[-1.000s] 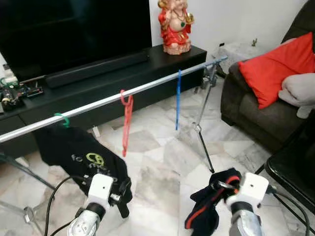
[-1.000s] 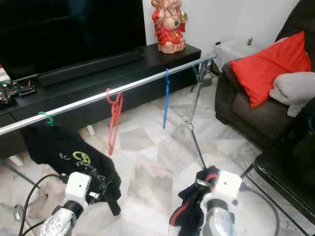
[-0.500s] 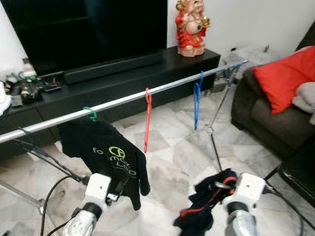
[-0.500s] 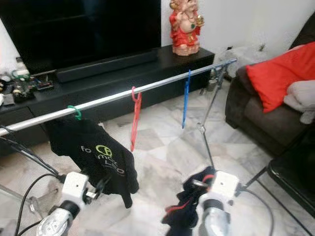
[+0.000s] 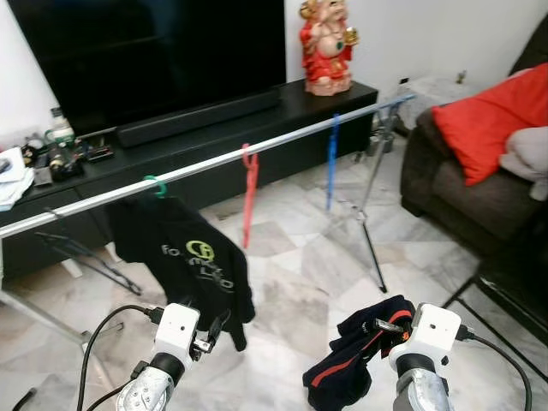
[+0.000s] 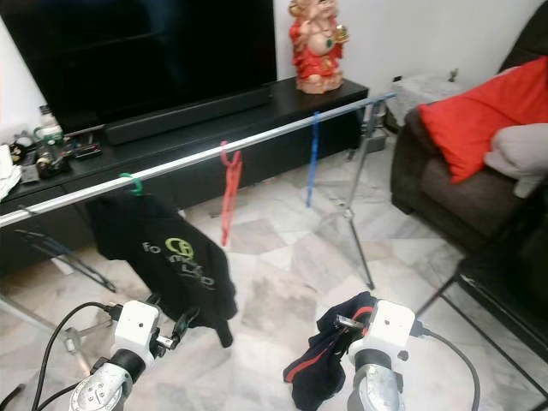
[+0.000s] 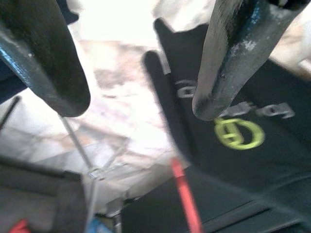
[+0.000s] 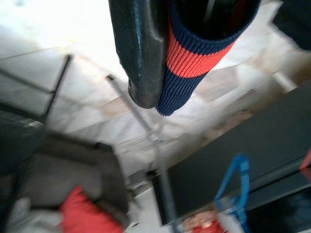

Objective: Hang hanger

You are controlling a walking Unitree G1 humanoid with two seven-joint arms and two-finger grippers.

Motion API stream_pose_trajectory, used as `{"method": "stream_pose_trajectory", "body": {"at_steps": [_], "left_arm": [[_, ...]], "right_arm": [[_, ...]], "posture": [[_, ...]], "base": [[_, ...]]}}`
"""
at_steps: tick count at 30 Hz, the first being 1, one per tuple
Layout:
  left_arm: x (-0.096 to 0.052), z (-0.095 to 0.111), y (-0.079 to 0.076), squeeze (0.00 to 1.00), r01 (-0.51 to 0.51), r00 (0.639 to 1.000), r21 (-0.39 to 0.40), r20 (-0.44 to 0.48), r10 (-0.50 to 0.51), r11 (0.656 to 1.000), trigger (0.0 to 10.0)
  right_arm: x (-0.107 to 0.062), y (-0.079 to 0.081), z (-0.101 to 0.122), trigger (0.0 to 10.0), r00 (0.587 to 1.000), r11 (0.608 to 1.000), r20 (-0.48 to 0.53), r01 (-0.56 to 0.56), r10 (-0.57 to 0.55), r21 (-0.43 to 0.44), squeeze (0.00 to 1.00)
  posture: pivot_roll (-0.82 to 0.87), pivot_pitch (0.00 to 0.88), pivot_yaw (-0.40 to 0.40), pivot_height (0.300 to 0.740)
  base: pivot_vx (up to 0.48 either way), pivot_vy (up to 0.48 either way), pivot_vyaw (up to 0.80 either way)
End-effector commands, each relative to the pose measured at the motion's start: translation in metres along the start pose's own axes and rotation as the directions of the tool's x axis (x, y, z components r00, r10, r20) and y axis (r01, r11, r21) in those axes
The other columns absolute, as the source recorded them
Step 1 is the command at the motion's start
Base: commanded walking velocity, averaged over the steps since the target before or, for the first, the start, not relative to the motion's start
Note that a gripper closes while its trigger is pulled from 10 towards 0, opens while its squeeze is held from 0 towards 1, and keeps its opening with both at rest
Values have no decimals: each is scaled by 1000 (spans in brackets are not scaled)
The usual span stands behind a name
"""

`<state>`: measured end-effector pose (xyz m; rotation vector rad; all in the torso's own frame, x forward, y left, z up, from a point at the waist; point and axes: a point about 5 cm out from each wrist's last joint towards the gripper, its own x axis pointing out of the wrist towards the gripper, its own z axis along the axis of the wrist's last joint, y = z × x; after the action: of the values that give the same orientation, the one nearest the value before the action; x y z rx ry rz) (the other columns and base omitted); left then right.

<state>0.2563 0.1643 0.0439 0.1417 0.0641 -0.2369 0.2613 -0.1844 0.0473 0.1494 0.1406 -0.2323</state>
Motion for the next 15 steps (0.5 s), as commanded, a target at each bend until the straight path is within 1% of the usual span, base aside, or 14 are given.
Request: {"method": "stream_pose_trajectory", "body": {"at_steps": [1,15], "left_arm": [[-2,-1,6,0,-15,1000,6,-11,15,1000,10000],[-2,-1,6,0,-11,1000,-18,-10,11,1000,10000]], "right_arm": [[1,3,4,10000,1000,1000,21,-5,5,6,0],[2,3,3,10000,1000,1000,19,-7,7,1,0]], "posture": [[53,38,59,740],[49,30,57,740]], "base": [[0,0,0],[0,0,0]]}}
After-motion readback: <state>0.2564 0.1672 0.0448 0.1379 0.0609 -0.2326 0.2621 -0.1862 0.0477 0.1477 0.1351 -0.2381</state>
